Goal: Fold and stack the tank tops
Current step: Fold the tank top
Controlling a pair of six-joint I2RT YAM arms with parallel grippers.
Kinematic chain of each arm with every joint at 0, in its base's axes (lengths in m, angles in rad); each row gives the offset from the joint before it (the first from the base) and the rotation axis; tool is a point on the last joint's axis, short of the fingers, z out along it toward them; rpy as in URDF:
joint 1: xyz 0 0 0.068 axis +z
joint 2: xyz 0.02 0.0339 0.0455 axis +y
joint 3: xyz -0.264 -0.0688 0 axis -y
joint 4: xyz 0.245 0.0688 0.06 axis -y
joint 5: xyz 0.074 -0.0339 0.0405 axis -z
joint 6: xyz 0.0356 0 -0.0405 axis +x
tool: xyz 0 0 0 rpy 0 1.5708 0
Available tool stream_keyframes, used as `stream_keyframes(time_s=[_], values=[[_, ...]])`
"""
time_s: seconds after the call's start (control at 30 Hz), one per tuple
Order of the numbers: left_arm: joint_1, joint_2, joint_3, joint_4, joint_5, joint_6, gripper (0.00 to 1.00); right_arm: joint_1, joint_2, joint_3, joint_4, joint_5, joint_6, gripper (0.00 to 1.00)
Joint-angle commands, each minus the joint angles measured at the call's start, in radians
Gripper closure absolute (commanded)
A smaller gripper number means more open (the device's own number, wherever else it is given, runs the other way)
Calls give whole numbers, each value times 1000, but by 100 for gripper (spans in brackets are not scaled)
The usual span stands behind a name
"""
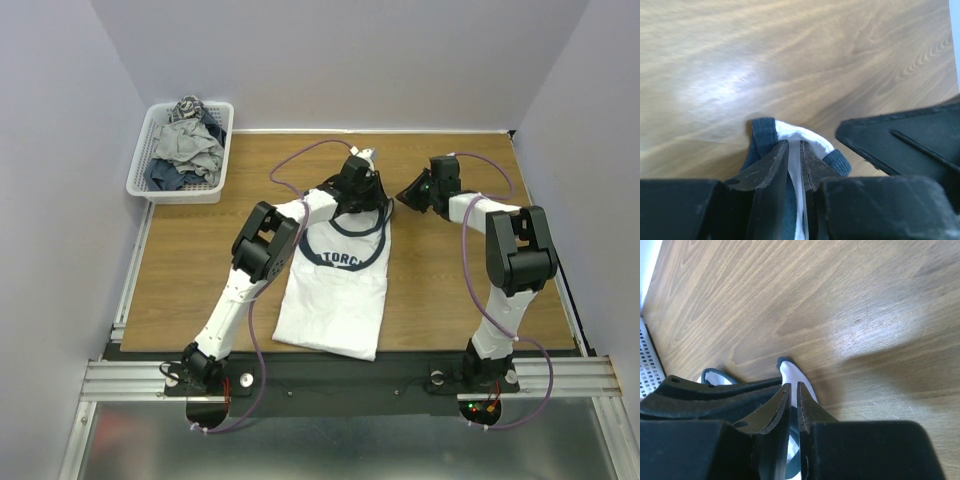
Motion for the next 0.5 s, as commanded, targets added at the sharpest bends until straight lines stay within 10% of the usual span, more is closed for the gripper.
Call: stream_keyframes(time_s=[0.0, 0.47], values=[[23, -110, -2, 34, -9, 8, 71, -6, -12, -9, 78, -13, 28, 85], [31, -99, 9, 31, 29, 8, 77, 6, 38, -13, 135, -50, 68, 87]])
